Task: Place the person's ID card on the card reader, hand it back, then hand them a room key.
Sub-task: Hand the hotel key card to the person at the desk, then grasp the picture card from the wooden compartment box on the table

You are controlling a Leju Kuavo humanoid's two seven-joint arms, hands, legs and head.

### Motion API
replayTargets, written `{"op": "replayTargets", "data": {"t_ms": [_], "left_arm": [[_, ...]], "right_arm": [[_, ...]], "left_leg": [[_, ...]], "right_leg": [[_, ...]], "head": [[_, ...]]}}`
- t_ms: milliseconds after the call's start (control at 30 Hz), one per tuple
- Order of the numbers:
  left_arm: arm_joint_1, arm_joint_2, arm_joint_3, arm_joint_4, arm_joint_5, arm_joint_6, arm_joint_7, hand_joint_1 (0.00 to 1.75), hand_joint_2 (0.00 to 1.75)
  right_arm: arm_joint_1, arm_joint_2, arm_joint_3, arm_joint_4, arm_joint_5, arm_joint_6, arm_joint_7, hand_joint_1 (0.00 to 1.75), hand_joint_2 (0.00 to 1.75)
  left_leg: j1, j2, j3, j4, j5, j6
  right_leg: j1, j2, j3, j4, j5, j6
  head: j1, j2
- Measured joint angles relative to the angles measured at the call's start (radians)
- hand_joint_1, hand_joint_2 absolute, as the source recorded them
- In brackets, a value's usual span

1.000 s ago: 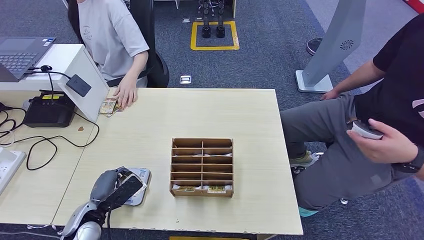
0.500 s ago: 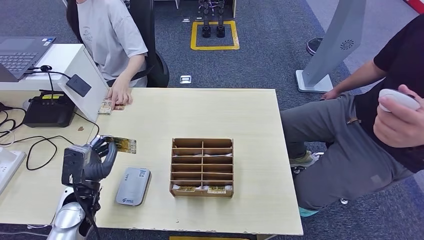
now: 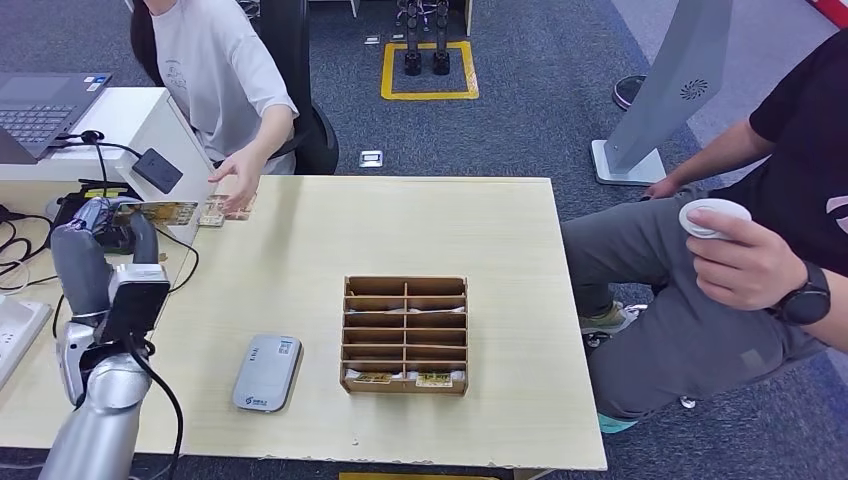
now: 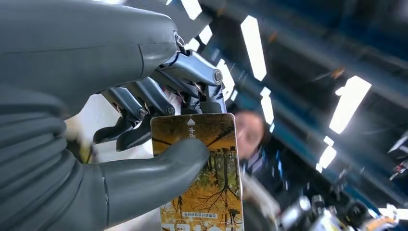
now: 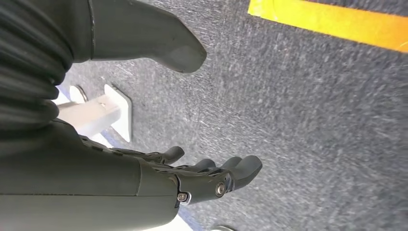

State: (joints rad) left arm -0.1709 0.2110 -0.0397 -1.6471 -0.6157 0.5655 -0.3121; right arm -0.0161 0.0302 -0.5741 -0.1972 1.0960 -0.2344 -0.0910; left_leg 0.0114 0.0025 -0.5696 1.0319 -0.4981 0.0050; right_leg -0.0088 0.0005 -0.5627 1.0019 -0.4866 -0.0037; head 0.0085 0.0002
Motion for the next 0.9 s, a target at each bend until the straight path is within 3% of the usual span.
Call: {"op": "replayTargets", "data": {"t_ms": [200, 500, 633, 700, 800, 833, 900], "left_arm": [[-0.037, 0.019, 0.000, 0.064, -0.206, 0.083, 0.035, 1.75, 1.75], [-0.043, 0.019, -0.001, 0.131, -0.244, 0.110, 0.041, 1.75, 1.75], [-0.043, 0.017, -0.008, 0.143, -0.221, 0.093, 0.041, 0.00, 1.75], [-0.043, 0.016, -0.014, 0.145, -0.191, 0.072, 0.041, 0.00, 1.75], [-0.044, 0.015, -0.023, 0.146, -0.153, 0.024, 0.046, 0.00, 0.44], [-0.044, 0.016, -0.027, 0.146, -0.143, 0.004, 0.049, 0.00, 0.44], [-0.044, 0.018, -0.036, 0.146, -0.130, -0.034, 0.057, 0.00, 1.31]], "right_arm": [[-0.019, 0.001, 0.000, 0.000, 0.012, 0.009, 0.001, 0.00, 1.75], [-0.018, 0.001, 0.000, 0.000, 0.012, 0.010, 0.000, 0.00, 1.75], [-0.018, 0.001, 0.000, 0.000, 0.012, 0.008, -0.004, 0.00, 1.75], [-0.018, 0.001, 0.000, 0.000, 0.011, 0.006, -0.005, 0.00, 1.75], [-0.017, 0.001, -0.001, 0.000, 0.008, 0.002, -0.005, 0.00, 1.75], [-0.016, 0.001, -0.001, 0.000, 0.006, 0.002, -0.005, 0.00, 1.75], [-0.014, 0.001, -0.003, 0.000, 0.005, 0.001, -0.005, 0.00, 1.75]], "left_leg": [[0.000, 0.000, 0.000, 0.000, 0.000, 0.000], [0.000, 0.000, 0.000, 0.000, 0.000, 0.000], [0.000, 0.001, 0.000, 0.000, 0.000, 0.000], [0.000, 0.001, 0.000, 0.000, 0.000, 0.000], [0.000, 0.000, 0.000, 0.000, 0.000, 0.000], [0.000, 0.000, 0.000, 0.000, 0.000, 0.000], [0.000, 0.000, 0.000, 0.000, 0.000, 0.000]], "right_leg": [[0.000, 0.000, 0.000, 0.000, 0.000, 0.000], [0.000, 0.001, -0.001, 0.000, 0.000, 0.000], [0.000, 0.001, -0.001, 0.000, 0.000, 0.000], [0.000, 0.001, -0.001, 0.000, 0.000, 0.000], [0.000, 0.001, -0.001, 0.000, 0.000, 0.000], [0.000, 0.001, -0.001, 0.000, 0.000, 0.000], [0.000, 0.001, -0.001, 0.000, 0.000, 0.000]], "head": [[0.000, 0.000], [0.000, 0.000], [0.000, 0.000], [0.000, 0.000], [0.000, 0.000], [0.000, 0.000], [0.000, 0.000]]}}
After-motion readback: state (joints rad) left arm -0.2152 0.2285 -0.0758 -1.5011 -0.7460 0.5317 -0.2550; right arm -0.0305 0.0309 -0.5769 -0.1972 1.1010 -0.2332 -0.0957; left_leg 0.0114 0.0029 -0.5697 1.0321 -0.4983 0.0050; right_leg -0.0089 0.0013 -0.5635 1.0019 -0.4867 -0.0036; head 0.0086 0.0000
